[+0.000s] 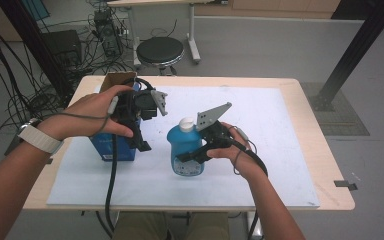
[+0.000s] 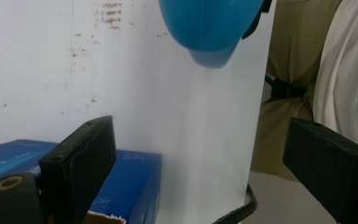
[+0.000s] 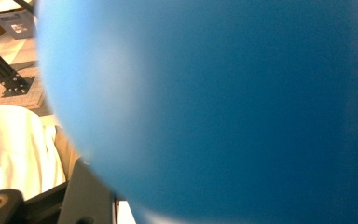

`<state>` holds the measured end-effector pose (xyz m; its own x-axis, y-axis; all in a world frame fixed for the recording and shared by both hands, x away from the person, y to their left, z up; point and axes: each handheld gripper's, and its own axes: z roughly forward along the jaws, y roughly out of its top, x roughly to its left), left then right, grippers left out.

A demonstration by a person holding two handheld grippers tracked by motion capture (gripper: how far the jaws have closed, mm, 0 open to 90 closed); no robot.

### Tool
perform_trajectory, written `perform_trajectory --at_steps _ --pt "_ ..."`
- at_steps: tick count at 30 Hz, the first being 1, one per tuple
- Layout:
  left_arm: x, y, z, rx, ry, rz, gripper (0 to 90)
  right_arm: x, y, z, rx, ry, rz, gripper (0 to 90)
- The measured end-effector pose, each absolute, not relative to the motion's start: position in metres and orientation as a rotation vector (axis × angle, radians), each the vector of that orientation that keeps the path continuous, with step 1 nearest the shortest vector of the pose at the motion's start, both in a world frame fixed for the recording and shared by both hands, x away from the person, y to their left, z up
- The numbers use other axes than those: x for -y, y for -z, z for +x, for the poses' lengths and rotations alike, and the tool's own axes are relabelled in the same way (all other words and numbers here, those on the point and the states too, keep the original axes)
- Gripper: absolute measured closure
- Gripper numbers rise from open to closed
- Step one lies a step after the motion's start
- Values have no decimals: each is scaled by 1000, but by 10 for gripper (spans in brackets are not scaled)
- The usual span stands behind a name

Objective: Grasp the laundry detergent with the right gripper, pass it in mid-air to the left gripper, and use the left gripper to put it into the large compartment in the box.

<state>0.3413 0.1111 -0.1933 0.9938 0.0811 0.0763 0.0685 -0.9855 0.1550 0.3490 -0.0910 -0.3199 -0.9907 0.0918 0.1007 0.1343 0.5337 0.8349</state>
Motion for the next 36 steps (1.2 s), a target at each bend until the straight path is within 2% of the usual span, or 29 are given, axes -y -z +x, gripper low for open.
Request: perform_trajectory --at_steps 13,36 --pt "-98 181 339 -38 -99 3004 101 72 313 345 2724 1483 -151 435" --pt "-79 177 342 -5 -77 3030 96 51 318 346 2699 1472 -122 436"
